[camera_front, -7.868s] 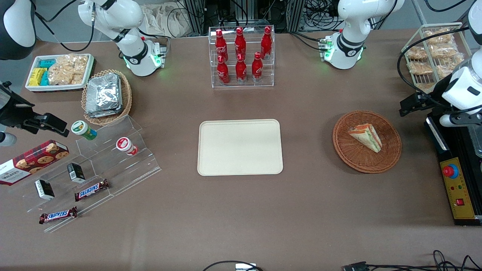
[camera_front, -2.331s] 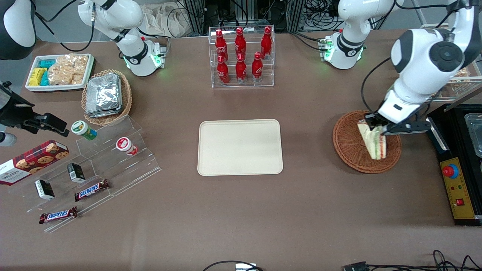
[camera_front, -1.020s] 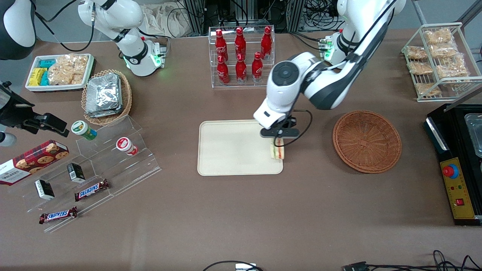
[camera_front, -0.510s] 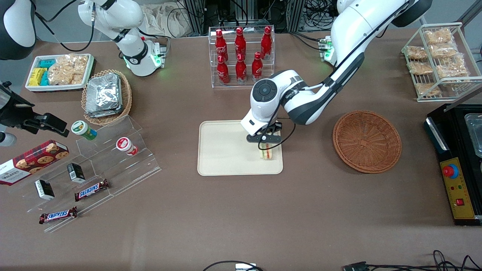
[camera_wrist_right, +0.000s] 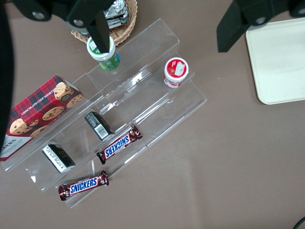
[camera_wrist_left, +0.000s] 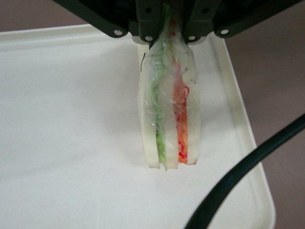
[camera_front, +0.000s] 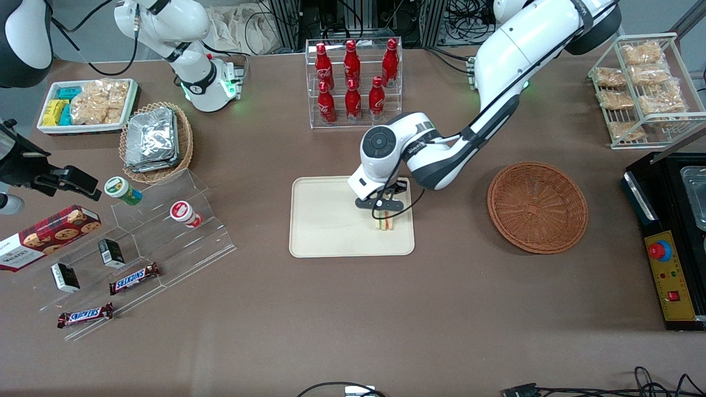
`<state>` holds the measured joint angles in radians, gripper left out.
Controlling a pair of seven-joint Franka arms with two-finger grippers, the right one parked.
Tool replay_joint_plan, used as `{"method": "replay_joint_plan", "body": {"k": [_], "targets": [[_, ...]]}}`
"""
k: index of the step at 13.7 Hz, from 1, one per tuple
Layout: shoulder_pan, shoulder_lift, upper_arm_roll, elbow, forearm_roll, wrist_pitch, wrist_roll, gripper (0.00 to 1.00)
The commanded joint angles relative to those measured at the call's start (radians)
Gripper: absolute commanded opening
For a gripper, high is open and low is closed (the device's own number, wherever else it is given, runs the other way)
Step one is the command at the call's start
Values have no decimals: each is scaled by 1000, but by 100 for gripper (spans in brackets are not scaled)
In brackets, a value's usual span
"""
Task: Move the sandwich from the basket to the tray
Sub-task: 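Lower the sandwich onto the tray and open the left gripper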
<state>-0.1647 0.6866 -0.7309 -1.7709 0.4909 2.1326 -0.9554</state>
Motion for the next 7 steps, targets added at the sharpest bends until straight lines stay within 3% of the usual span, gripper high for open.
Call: {"method": "replay_joint_plan", "body": {"k": [1,3,7], "targets": [[-19,16,10,22,24,3,-20,6],[-21,27,11,19,24,3,-22,14],[-41,33,30,21,24,3,-49,53]]}}
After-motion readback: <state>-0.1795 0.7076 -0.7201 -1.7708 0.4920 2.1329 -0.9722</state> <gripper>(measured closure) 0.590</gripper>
